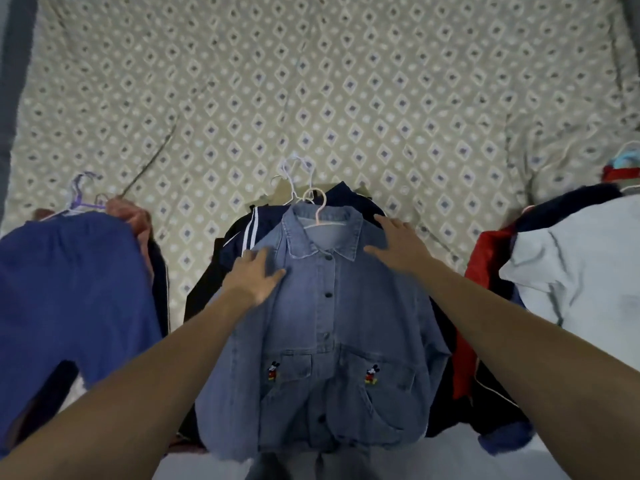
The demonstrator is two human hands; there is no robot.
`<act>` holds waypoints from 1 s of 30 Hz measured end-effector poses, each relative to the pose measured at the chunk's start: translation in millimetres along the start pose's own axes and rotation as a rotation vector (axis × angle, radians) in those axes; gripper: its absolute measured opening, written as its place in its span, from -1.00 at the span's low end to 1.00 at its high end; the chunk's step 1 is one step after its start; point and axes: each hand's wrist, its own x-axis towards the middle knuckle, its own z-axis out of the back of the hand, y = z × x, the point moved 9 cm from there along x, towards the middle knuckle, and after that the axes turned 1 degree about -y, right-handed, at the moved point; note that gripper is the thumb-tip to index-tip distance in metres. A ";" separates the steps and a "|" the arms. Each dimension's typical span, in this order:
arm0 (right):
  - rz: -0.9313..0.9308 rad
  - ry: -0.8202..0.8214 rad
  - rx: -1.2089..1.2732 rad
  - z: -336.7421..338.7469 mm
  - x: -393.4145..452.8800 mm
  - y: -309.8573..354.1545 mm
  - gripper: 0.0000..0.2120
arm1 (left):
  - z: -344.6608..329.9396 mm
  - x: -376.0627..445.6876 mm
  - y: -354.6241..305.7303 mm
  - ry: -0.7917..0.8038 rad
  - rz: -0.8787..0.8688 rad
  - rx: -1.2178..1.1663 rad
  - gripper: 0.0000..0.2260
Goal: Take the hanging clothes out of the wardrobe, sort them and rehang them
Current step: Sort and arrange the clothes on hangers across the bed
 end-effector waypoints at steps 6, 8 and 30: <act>0.021 -0.006 0.053 -26.5 30.7 -8.7 -0.34 | -17.9 35.1 1.0 -0.037 0.082 0.036 -0.39; 0.044 -0.027 0.051 -29.0 34.6 -7.2 -0.44 | -19.8 41.8 2.8 -0.069 0.090 0.064 -0.41; 0.343 -0.357 0.149 43.9 -208.1 86.3 -0.70 | 60.5 -182.5 28.5 -0.164 -0.432 -0.281 -0.94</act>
